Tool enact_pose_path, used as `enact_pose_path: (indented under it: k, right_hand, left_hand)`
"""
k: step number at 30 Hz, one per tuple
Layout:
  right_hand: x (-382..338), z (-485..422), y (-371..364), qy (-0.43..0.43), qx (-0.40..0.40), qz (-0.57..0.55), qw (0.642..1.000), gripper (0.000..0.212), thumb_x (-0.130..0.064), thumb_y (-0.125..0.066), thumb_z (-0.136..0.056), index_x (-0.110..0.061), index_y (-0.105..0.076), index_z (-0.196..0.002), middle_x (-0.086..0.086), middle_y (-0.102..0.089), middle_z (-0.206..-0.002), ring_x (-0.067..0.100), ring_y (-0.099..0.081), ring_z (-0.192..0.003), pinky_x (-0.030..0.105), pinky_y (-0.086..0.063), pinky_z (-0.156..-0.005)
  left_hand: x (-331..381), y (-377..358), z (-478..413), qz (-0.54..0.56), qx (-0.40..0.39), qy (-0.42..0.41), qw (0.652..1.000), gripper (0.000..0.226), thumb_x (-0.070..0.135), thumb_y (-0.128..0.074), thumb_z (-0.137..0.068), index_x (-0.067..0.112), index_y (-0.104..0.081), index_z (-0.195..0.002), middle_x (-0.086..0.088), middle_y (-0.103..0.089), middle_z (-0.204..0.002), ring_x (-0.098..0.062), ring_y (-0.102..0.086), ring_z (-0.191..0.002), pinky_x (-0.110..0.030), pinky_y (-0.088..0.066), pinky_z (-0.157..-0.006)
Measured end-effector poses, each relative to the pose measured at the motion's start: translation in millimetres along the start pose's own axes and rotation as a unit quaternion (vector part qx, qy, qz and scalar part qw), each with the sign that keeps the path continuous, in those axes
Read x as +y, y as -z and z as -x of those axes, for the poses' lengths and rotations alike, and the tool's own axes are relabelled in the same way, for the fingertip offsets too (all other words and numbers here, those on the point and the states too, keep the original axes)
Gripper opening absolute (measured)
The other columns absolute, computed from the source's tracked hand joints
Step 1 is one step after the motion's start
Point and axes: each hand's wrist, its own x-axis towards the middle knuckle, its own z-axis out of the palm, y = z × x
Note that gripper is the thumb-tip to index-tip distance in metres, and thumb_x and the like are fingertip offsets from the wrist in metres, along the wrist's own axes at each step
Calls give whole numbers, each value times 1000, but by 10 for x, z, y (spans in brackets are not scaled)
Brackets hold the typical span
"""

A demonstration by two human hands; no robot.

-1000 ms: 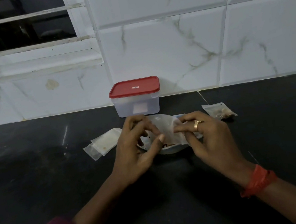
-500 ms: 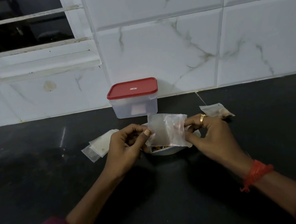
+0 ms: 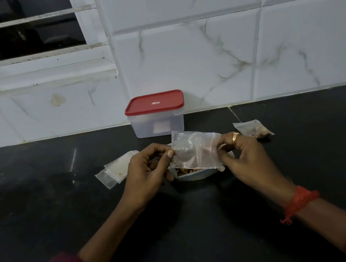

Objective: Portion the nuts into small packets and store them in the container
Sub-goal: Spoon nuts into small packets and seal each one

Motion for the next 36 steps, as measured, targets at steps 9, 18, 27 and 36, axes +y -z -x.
enact_pose_path:
  k: [9, 18, 27, 36]
  right_hand:
    - [-20, 8, -13, 41, -16, 56, 997, 16, 0, -69, -87, -15, -74, -85, -6, -64, -112, 5, -62, -103, 7, -45, -82]
    - [4, 27, -35, 129, -18, 109, 985, 11, -3, -73, -81, -13, -72, -84, -5, -61, -101, 6, -61, -87, 13, -50, -74]
    - [-16, 104, -89, 198, -110, 223, 948, 28, -48, -64, -78, -29, -73, -96, -10, -60, -116, 4, -55, -106, 44, -47, -93]
    - [-15, 112, -68, 205, -102, 299, 926, 46, -64, -55, -79, -33, -72, -108, -10, -59, -120, 1, -45, -105, 42, -39, -97]
  left_hand:
    - [12, 0, 6, -17, -6, 4, 1000, 11, 20, -60, -97, 15, -67, -103, -3, -72, -89, -21, -67, -61, -24, -53, -53]
    - [42, 8, 23, -234, 15, -197, 952, 66, 45, -76, -83, 21, -50, -139, 10, -52, -138, -6, -53, -122, -24, -48, -98]
    - [35, -78, 97, -389, -89, -282, 873, 78, 76, -59, -80, 32, -47, -144, 10, -54, -143, -11, -42, -130, -35, -31, -110]
    - [22, -47, 80, -431, -84, -303, 846, 76, 74, -59, -81, 30, -52, -142, 7, -59, -138, -14, -48, -124, -34, -35, -104]
